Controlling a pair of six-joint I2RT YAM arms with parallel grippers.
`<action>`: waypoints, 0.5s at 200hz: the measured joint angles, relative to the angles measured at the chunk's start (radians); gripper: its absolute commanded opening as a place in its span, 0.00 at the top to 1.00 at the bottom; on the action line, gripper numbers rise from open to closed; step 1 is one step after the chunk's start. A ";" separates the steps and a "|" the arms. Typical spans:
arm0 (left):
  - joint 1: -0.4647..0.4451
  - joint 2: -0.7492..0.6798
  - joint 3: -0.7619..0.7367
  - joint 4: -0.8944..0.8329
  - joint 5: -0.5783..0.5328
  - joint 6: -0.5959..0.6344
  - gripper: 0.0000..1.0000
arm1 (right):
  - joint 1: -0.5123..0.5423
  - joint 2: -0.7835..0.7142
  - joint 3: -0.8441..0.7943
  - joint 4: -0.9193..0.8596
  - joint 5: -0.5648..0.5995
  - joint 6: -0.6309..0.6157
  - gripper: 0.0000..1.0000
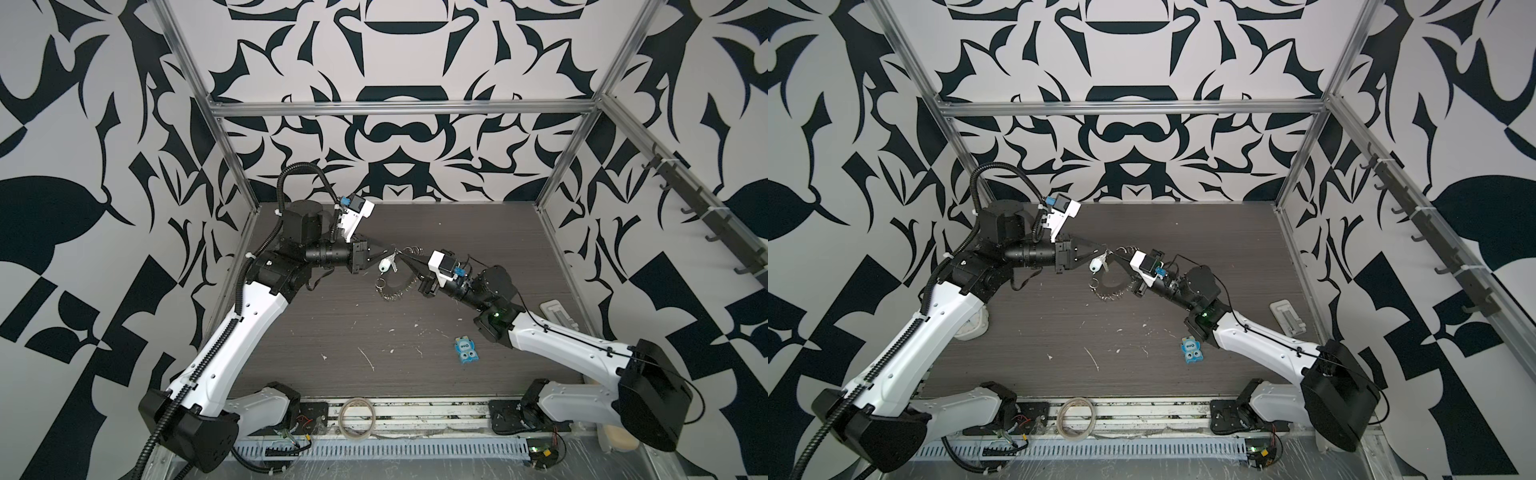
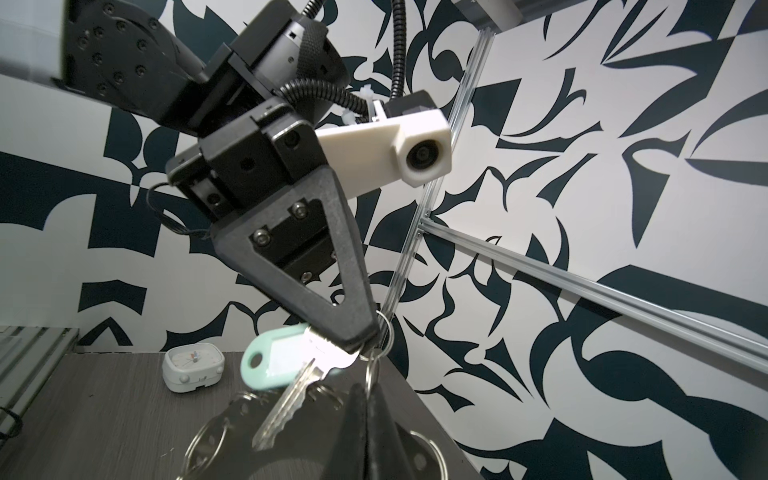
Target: Remove the keys from the keyring
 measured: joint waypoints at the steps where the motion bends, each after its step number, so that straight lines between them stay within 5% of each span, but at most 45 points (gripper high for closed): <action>1: 0.000 0.000 0.000 0.000 -0.003 0.000 1.00 | 0.000 0.001 0.000 -0.002 0.000 0.000 0.84; 100: 0.014 -0.013 0.001 0.002 -0.060 0.031 1.00 | 0.000 -0.008 0.069 -0.219 0.000 0.037 0.67</action>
